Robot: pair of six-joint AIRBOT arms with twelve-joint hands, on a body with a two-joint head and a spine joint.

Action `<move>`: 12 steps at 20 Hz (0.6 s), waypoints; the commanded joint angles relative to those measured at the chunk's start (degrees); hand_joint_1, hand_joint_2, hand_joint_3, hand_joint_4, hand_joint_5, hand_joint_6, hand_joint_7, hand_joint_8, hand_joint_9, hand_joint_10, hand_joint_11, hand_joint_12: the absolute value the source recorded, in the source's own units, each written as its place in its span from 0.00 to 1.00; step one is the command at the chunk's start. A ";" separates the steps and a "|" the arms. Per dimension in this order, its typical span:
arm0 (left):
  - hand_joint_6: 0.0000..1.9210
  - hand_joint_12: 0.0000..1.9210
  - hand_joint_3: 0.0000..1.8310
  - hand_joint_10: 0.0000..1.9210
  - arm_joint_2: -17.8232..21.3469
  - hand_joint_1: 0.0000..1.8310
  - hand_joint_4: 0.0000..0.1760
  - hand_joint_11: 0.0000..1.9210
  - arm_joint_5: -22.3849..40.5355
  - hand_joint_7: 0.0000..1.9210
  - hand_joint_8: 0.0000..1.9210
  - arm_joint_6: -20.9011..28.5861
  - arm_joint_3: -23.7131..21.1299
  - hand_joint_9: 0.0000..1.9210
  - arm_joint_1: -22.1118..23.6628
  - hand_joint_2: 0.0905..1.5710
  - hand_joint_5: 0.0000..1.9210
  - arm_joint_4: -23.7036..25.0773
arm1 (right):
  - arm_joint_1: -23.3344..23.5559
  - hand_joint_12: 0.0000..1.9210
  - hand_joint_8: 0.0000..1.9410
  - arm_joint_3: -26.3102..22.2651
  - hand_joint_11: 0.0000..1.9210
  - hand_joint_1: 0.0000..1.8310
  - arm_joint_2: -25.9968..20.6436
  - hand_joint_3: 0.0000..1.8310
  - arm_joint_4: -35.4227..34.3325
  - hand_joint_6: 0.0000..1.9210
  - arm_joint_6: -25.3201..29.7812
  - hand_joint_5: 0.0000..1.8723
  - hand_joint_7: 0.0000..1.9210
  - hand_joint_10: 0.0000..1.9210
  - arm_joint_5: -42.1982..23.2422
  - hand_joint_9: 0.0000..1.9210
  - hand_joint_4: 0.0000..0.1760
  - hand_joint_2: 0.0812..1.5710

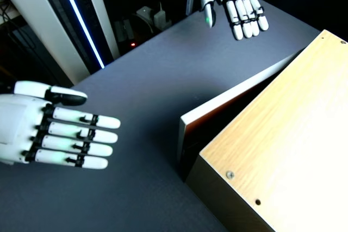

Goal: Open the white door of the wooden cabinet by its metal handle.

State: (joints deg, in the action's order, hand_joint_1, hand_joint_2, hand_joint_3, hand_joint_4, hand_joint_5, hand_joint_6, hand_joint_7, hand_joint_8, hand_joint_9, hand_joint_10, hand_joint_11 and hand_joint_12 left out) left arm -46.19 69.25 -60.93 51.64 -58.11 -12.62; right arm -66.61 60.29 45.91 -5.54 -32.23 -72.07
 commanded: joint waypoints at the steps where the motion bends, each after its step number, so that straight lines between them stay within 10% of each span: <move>1: 0.00 0.04 0.01 0.00 0.00 0.00 0.00 0.01 7.25 0.04 0.00 0.51 0.27 0.03 0.31 0.93 0.06 0.03 | 0.79 0.06 0.00 0.29 0.07 0.16 0.02 0.00 -1.14 0.00 0.35 0.13 0.12 0.00 -6.72 0.08 0.00 0.92; 12: 0.00 0.04 0.00 0.00 -0.23 0.00 0.00 0.02 6.71 0.05 0.00 0.82 0.68 0.04 0.07 0.92 0.07 0.40 | 13.71 0.01 0.00 8.13 0.05 0.13 5.52 0.01 3.59 0.00 0.34 0.10 0.09 0.00 5.23 0.03 0.00 0.98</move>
State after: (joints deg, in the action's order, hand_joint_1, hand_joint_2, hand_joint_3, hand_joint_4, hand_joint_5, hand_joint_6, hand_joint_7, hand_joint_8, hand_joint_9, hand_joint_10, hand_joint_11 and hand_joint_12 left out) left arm -46.33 68.88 -60.16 52.14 -58.26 -12.38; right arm -53.08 68.31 51.88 -0.05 -32.14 -62.43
